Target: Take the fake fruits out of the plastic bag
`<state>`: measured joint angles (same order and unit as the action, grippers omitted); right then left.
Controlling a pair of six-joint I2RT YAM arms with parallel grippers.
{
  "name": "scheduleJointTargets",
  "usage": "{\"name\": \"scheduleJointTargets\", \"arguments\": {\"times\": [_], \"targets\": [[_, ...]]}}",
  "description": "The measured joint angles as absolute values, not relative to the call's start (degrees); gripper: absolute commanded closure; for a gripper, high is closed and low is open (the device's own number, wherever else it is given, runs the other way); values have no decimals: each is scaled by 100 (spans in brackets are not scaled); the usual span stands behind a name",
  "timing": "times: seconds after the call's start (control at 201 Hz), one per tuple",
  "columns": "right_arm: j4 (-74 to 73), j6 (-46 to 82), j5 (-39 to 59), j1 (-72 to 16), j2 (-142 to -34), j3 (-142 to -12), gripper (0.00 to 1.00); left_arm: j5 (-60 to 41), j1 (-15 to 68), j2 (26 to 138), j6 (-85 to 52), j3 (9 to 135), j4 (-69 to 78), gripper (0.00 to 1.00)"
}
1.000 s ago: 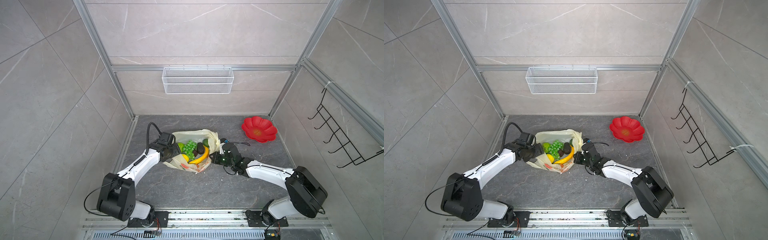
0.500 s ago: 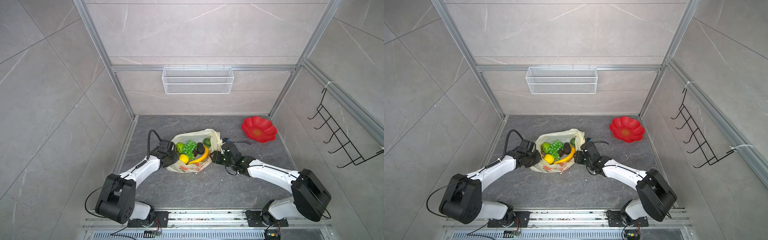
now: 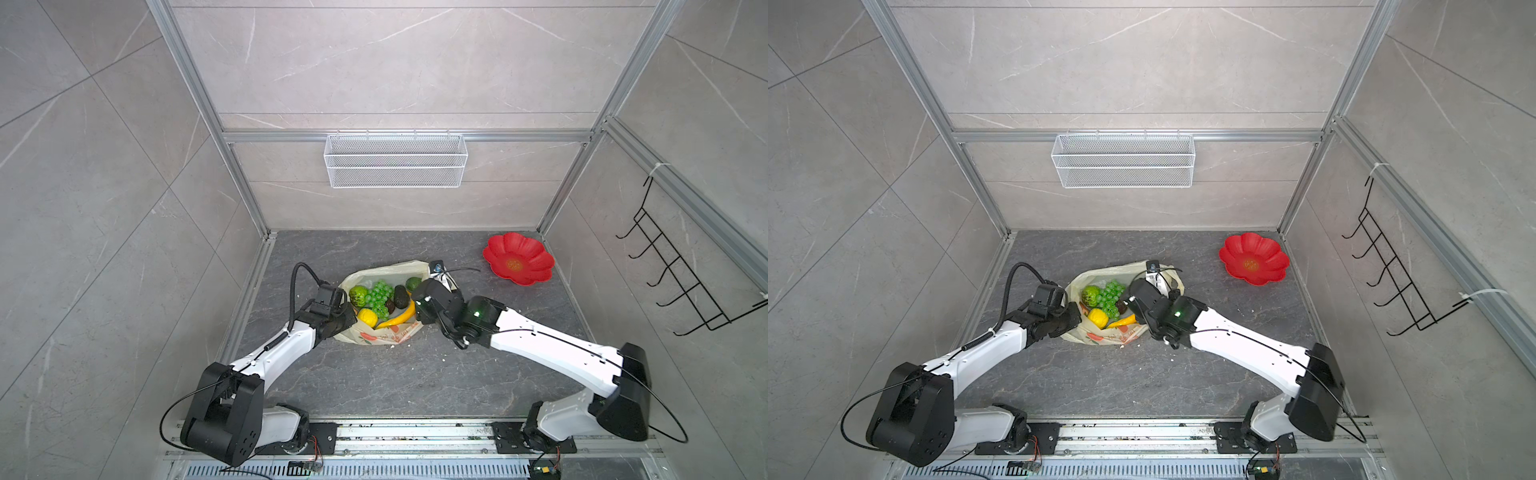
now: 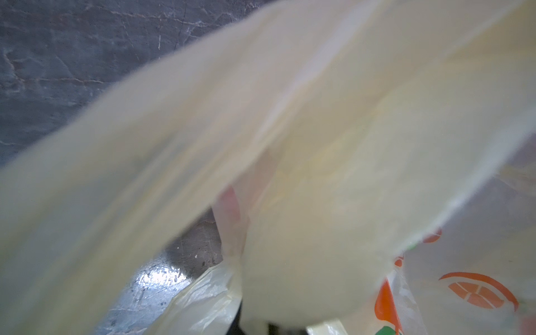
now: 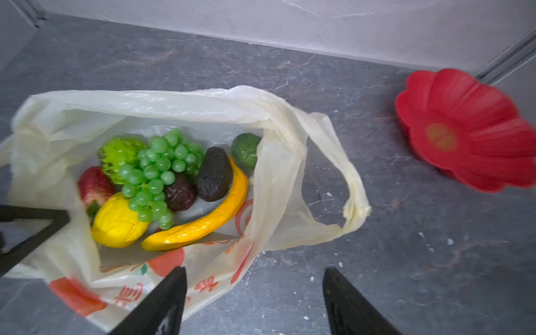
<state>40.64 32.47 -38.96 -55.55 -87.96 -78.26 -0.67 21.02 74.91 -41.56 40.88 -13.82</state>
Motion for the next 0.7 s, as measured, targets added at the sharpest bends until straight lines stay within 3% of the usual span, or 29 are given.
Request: {"name": "scheduleJointTargets", "arguments": {"times": [0.174,0.358,0.588,0.702], "targets": [[4525,2665,-4617,-5072,-10374,-9037,20,-62,2102,7443,-4115,4088,-1367,99],[4563,2069,-4670,-4451,-11122,-9472,22,-60,2102,7404,-4095,4086,-1365,100],[4123,1695,-3747,-3929,-11520,-9511,37,-49,2099,7400,-4084,4005,-1332,100],[3684,1721,-2836,-3752,-11515,-9251,51,-51,2078,7404,-4038,3962,-1319,100]]}}
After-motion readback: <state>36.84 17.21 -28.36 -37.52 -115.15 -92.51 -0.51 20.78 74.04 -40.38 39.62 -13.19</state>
